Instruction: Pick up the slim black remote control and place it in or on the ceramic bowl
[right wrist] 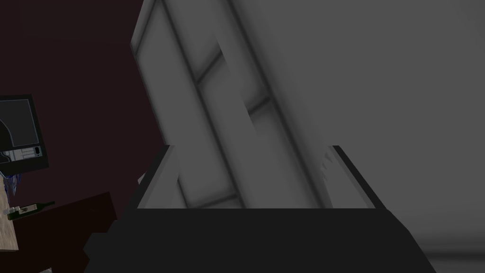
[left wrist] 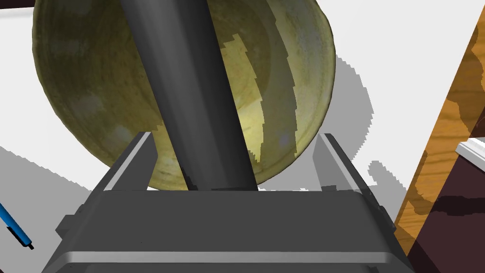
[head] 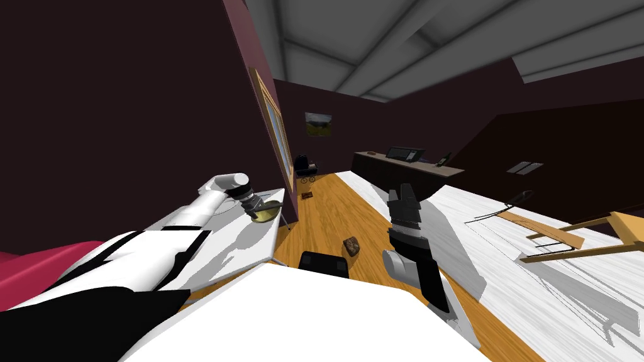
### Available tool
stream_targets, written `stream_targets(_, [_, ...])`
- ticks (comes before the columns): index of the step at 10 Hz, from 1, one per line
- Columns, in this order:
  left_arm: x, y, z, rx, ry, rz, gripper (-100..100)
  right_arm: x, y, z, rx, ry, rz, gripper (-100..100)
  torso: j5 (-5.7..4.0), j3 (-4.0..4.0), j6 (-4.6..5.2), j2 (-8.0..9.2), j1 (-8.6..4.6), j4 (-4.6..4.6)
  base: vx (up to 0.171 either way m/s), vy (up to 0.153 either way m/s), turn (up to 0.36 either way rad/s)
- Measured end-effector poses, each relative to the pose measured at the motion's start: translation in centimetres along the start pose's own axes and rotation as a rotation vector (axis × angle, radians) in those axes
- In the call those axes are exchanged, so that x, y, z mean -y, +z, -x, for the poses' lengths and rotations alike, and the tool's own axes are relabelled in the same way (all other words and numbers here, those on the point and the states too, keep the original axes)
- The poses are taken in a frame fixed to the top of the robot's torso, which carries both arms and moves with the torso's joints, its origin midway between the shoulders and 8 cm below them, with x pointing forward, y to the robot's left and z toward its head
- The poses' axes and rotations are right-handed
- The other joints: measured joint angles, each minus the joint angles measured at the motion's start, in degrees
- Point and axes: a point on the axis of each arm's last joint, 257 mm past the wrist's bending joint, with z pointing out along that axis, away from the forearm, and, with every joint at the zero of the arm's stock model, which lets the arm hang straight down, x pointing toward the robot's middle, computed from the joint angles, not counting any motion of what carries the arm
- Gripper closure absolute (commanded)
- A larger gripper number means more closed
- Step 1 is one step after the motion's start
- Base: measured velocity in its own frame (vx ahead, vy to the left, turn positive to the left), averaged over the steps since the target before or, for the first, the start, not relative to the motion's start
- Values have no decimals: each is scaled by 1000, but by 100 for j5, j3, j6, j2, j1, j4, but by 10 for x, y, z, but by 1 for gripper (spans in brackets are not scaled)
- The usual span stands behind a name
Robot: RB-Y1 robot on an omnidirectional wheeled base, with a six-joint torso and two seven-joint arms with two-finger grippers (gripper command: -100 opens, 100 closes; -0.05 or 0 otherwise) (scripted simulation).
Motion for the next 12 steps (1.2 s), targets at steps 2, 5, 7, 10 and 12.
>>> stream_targets(2, [8, -3, -9, -9, 1, 5, -100, 0, 0, 0, 0, 0, 0, 0, -3, -8, 0, -16, -11, -3, -32, 13, 34])
stream_targets(5, [18, 4, -26, -19, 18, 26, -100, 0, 0, 0, 0, 0, 0, 0, -2, -4, 0, -8, -6, -1, -34, 15, 14])
stream_targets(7, [27, 4, -41, -29, 31, 25, -100, 0, 0, 0, 0, 0, 0, 0, 0, -3, -2, -3, -3, -2, -70, 31, 62])
stream_targets(10, [39, 2, -56, -23, 39, 34, -100, 0, 0, 0, 0, 0, 0, 0, -4, -9, 0, -18, -12, -3, -25, 13, 25])
stream_targets(12, [45, 3, -69, -21, 53, 41, -100, 0, 0, 0, 0, 0, 0, 0, -1, -1, -1, -2, -2, 0, -49, 25, 21])
